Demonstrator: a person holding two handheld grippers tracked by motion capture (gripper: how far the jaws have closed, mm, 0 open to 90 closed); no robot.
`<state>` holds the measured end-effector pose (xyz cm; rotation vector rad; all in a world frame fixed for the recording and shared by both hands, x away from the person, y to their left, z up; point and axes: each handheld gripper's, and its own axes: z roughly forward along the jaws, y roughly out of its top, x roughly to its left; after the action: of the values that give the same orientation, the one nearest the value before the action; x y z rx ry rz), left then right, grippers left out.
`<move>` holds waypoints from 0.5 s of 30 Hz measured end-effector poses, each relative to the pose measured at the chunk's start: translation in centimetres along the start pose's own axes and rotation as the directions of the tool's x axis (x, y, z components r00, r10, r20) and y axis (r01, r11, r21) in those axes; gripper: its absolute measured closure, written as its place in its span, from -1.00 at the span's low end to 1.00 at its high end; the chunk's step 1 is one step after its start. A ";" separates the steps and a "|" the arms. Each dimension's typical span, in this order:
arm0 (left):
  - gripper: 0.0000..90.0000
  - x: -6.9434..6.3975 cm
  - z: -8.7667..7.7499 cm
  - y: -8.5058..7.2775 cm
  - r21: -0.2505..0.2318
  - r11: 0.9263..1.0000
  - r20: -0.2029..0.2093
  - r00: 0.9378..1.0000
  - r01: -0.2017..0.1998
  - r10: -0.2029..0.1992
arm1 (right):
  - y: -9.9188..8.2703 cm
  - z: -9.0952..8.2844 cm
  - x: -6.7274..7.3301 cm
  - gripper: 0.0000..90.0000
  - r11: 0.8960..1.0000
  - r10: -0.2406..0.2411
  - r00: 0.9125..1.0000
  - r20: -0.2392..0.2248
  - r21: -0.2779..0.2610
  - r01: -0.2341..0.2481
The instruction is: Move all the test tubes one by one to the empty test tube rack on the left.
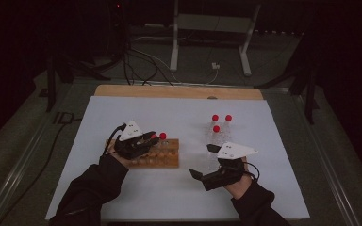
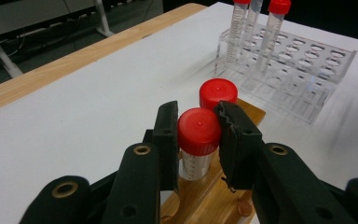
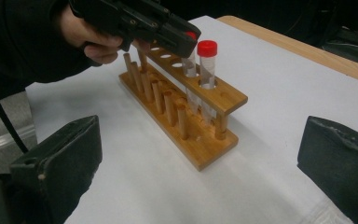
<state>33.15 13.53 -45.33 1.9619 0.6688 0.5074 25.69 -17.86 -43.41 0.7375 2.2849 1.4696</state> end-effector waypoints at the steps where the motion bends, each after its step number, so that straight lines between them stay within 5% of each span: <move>1: 0.58 0.0 0.0 0.0 0.003 1.000 0.001 1.000 0.003 -0.003 | 0.0 0.0 0.0 -1.00 1.000 -0.001 1.000 0.001 0.000 0.001; 10: 0.52 0.1 -1.0 0.2 -0.003 1.000 0.019 1.000 0.008 -0.008 | 0.4 -0.8 -1.0 -1.00 1.000 0.005 1.000 0.007 -0.010 -0.005; 15: 0.11 0.1 -2.3 0.5 -0.013 1.000 0.055 0.998 0.007 -0.007 | 0.5 -1.3 -2.1 -1.00 1.000 0.022 1.000 0.020 -0.013 -0.021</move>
<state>32.01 14.94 -43.88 1.9534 0.6360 0.4509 26.86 -19.86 -42.42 0.7719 2.2570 1.4785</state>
